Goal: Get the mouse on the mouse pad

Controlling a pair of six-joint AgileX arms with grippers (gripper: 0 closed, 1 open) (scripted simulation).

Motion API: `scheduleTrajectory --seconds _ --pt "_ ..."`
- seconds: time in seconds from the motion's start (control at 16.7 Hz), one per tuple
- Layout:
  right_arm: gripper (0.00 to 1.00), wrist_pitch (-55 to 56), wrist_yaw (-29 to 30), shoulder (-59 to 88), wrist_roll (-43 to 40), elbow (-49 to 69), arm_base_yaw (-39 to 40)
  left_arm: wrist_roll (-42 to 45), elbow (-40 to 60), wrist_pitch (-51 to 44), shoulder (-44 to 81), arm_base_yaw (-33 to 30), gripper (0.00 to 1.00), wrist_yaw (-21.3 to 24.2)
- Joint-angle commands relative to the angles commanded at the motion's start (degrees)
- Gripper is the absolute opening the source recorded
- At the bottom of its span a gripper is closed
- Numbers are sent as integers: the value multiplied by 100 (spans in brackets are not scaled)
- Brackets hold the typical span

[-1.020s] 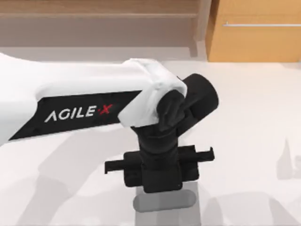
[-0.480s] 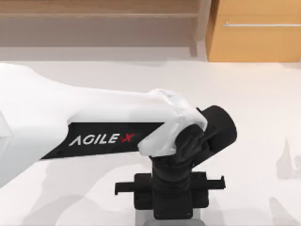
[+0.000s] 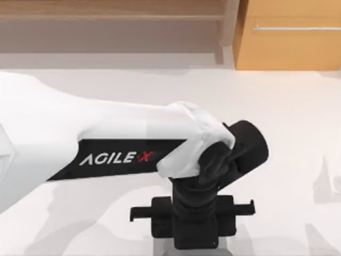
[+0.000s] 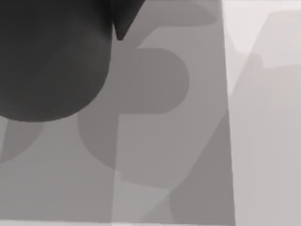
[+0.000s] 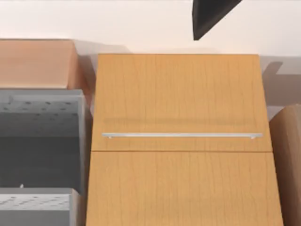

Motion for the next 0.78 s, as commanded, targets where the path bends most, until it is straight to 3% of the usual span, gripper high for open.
scheduleTrajectory --seconds 0.42,0.78 --pt "100 0 0 0 0 0 0 0 0 0 0 0 98 0" --pt "100 0 0 0 0 0 0 0 0 0 0 0 100 0"
